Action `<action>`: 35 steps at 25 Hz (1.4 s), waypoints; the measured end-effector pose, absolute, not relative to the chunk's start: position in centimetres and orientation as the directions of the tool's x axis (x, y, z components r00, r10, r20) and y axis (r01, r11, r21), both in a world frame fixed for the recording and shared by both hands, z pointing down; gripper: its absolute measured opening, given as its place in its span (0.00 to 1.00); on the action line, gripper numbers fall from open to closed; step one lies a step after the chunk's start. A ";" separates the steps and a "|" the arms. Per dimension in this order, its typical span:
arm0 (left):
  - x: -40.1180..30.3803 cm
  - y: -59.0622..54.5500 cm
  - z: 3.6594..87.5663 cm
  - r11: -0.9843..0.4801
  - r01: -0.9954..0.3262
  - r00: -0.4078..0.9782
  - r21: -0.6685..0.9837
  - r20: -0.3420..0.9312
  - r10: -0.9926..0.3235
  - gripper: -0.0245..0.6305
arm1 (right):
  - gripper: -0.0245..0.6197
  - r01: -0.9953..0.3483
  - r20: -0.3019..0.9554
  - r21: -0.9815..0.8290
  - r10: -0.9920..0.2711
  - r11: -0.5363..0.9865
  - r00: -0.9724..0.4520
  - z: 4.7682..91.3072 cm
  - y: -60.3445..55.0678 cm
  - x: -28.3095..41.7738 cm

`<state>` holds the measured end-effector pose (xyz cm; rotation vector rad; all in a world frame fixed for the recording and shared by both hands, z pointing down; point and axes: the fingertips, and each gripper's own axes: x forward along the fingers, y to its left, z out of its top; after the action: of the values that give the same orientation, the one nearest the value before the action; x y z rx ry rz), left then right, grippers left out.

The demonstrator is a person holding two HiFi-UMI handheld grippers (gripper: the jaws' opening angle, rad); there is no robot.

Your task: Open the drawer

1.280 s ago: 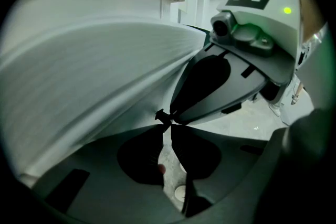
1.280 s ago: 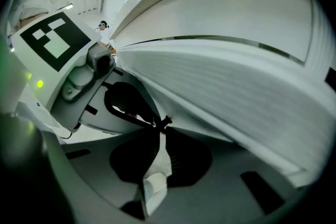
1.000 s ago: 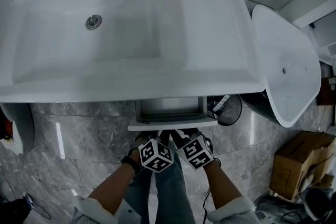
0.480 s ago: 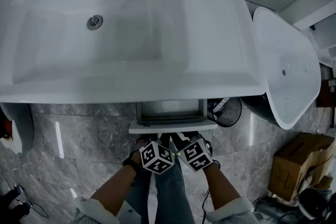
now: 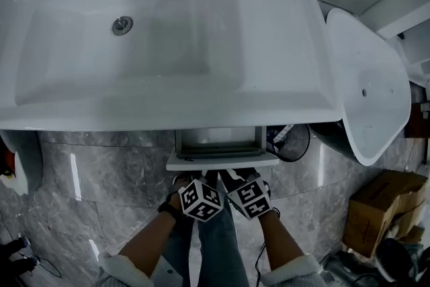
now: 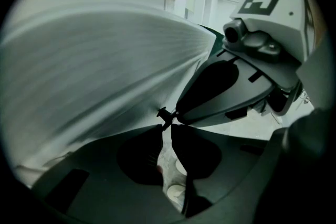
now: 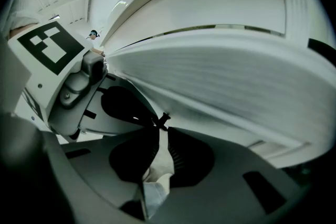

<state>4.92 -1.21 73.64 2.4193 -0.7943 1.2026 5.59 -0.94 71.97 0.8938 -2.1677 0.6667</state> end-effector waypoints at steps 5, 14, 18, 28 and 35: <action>4.3 -0.3 73.8 -0.765 -0.638 0.489 0.091 0.816 -0.310 0.12 | 0.11 -0.797 0.748 -0.209 -0.433 0.567 -0.503 71.8 -1.0 5.8; 3.9 0.6 70.1 -0.753 -0.649 0.518 0.105 0.786 -0.338 0.12 | 0.11 -0.847 0.745 -0.260 -0.462 0.463 -0.481 69.5 0.7 5.6; 3.5 0.6 67.6 -0.738 -0.664 0.532 0.122 0.771 -0.351 0.12 | 0.11 -0.862 0.723 -0.271 -0.501 0.428 -0.476 66.7 0.6 5.7; 2.6 -1.3 56.9 -0.692 -0.707 0.599 0.146 0.644 -0.476 0.12 | 0.11 -0.882 0.590 -0.254 -0.660 0.396 -0.466 54.7 -2.2 4.2; 1.1 -3.9 49.4 -0.680 -0.725 0.618 0.112 0.541 -0.570 0.11 | 0.11 -0.889 0.498 -0.236 -0.737 0.392 -0.457 47.7 -3.6 3.9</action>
<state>1.07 -3.86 49.36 2.5248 -1.0445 0.6819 3.89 -3.55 47.67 1.4192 -2.3418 0.6874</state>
